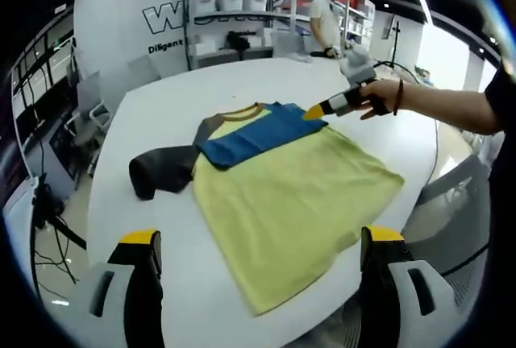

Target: Fold the garment on the visible template until the final outline fits inside the template.

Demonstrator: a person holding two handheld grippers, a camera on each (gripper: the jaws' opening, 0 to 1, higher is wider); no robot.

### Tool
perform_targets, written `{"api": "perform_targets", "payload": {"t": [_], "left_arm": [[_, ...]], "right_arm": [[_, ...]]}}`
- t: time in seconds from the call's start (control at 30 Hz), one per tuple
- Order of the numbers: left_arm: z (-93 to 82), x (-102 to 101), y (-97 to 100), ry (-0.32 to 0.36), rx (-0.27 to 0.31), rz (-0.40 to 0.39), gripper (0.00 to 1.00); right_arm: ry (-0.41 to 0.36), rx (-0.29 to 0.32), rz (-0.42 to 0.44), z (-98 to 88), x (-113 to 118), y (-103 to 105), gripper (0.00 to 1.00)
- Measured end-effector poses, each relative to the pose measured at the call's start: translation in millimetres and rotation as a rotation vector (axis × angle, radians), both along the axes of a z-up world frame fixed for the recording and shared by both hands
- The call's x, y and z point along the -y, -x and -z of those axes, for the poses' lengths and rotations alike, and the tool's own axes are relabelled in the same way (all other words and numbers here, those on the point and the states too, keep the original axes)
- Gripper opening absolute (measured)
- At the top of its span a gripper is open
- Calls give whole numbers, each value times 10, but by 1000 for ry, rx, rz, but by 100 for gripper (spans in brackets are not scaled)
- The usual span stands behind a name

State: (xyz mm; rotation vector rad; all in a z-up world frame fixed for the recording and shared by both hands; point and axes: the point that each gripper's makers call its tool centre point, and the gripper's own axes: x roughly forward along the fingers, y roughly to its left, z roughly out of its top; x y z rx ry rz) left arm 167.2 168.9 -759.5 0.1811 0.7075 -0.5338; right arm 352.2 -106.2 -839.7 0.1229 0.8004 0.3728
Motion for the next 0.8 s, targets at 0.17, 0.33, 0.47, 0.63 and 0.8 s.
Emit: {"api": "perform_targets", "payload": {"t": [0.17,0.33,0.47,0.63,0.8], "left_arm": [[16,-17,5,-1,-4,-3,99],[29,-27,6,-4,-8,-1,99],[24,-21,6,3,-7,-3,99],[40,-34,11,-1,-11,-12,99],[46,-41,20,-9,-16,-5,99]], "right_arm": [[13,4,13,97,67,41,64],[13,-3,22,179,108,87,49],[59,13,28,185,178,78,36],[67,1,50,233,241,77,26],[117,-11,46,253,324,111,13]]}}
